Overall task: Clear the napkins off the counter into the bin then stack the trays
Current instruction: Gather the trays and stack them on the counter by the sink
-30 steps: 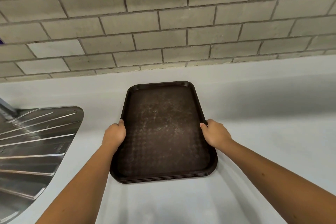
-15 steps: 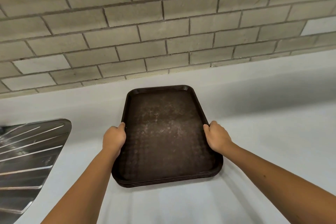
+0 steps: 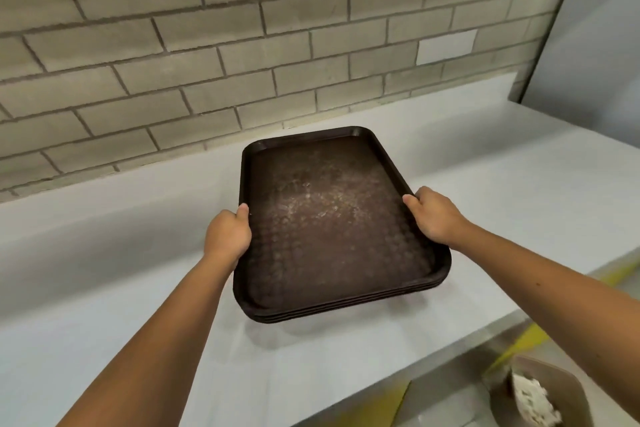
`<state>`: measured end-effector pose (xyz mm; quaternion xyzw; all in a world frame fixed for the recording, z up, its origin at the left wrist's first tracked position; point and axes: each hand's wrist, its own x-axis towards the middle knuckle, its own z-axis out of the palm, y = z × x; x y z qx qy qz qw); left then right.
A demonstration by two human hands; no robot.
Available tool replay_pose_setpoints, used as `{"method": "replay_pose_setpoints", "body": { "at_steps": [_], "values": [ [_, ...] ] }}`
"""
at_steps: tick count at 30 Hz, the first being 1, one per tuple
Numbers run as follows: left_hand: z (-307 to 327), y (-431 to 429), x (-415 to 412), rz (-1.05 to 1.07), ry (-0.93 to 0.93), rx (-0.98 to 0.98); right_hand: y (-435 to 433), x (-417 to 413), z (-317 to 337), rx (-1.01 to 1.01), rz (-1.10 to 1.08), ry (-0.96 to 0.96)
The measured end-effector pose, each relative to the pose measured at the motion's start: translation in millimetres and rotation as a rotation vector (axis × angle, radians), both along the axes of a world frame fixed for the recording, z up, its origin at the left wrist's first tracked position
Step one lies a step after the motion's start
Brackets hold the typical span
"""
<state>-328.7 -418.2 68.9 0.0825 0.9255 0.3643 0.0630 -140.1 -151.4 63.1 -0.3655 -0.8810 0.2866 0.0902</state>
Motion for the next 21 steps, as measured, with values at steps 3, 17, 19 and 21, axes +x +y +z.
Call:
{"method": "replay_pose_setpoints", "body": {
  "at_steps": [3,17,19,21],
  "values": [
    [1,53,38,-0.050,0.021,-0.003,51,49,7,0.014,-0.034,0.008],
    [11,261,173,-0.003,-0.182,0.219,259,192,41,0.097,-0.049,-0.051],
    [12,283,177,-0.002,-0.190,0.229,281,196,40,0.097,-0.062,-0.037],
    [11,308,176,-0.005,-0.183,0.232,305,197,39,0.099,-0.071,-0.030]
  ]
}}
